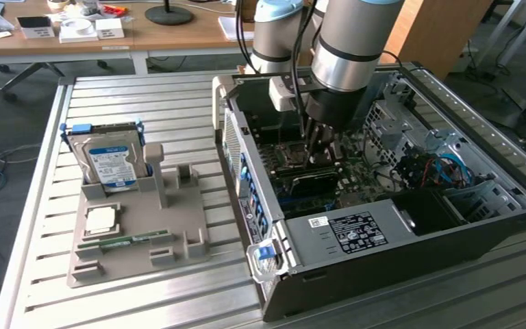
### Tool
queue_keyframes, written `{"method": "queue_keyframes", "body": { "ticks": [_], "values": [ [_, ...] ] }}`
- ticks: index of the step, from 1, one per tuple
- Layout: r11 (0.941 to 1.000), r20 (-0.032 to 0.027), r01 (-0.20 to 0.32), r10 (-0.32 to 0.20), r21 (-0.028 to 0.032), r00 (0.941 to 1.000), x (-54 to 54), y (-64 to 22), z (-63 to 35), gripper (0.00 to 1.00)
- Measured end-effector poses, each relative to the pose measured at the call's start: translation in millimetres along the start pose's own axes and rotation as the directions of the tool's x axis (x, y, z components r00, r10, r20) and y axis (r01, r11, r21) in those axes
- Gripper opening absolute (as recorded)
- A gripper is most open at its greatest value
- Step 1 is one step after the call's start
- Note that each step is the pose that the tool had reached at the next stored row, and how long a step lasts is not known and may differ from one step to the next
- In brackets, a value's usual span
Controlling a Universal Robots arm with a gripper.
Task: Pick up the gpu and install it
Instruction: 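Press down on the gpu until it lock into place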
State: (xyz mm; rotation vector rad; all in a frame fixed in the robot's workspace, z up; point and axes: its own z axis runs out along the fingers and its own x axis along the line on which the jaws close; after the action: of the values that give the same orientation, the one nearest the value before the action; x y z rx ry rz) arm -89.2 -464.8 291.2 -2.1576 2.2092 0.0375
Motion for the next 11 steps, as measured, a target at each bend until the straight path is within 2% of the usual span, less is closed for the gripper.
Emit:
{"method": "queue_keyframes", "body": {
  "ticks": [11],
  "values": [
    [1.0,0.0,0.0,0.0,0.0,1.0,0.0,0.0,0.0,0.11]
  ]
}}
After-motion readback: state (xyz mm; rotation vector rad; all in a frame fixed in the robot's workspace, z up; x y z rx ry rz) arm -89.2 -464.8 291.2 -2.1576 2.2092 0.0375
